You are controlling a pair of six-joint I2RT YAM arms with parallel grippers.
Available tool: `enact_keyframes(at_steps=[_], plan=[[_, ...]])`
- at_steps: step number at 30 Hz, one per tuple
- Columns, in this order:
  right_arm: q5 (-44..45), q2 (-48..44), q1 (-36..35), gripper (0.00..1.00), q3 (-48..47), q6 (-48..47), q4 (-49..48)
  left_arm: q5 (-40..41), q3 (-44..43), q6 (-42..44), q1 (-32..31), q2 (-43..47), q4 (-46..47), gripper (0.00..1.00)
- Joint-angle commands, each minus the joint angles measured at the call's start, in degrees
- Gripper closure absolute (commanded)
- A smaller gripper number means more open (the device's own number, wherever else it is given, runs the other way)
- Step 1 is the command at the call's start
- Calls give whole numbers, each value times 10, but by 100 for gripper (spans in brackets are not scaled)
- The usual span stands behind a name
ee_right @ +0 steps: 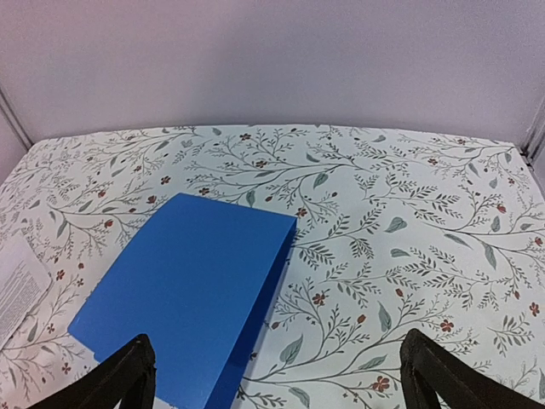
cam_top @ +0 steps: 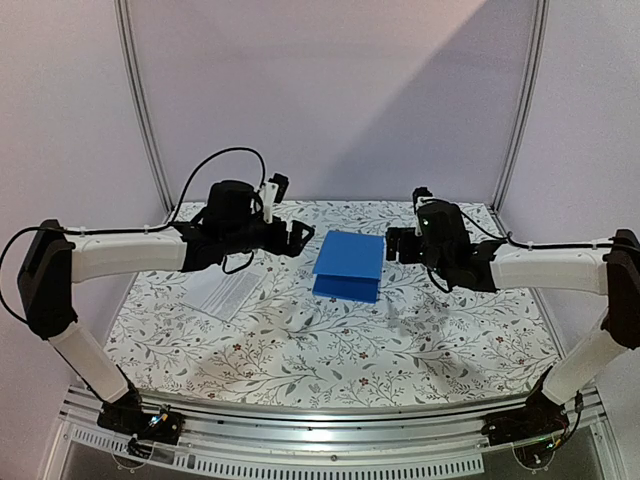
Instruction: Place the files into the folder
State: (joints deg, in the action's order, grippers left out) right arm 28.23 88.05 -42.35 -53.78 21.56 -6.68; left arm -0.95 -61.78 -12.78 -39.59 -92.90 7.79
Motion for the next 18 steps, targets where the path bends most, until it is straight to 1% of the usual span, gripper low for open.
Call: enact_keyframes(at_steps=[1, 4, 5, 6, 8, 10, 13, 15, 18], plan=[[46, 19, 0, 1, -11, 8, 30, 90, -12, 21, 3, 14, -25, 2], [-58, 22, 12, 1, -7, -28, 34, 101, -11, 55, -10, 15, -26, 5], [-87, 18, 18, 1, 5, -50, 22, 107, -9, 70, -16, 17, -26, 5], [-104, 13, 26, 1, 15, -55, 12, 113, -8, 89, -24, 18, -24, 6], [-141, 7, 59, 1, 14, -26, 21, 135, -2, 134, -45, 21, -18, 8], [-190, 17, 97, 1, 8, 35, 38, 148, 11, 197, -71, 22, -8, 12], [-265, 33, 145, 1, 19, 109, 41, 192, 43, 293, -116, 20, 18, 11], [-305, 34, 161, 2, 40, 143, 24, 209, 66, 341, -131, 22, 46, 11], [-320, 23, 166, 2, 69, 161, 2, 221, 87, 411, -157, 19, 93, 11]])
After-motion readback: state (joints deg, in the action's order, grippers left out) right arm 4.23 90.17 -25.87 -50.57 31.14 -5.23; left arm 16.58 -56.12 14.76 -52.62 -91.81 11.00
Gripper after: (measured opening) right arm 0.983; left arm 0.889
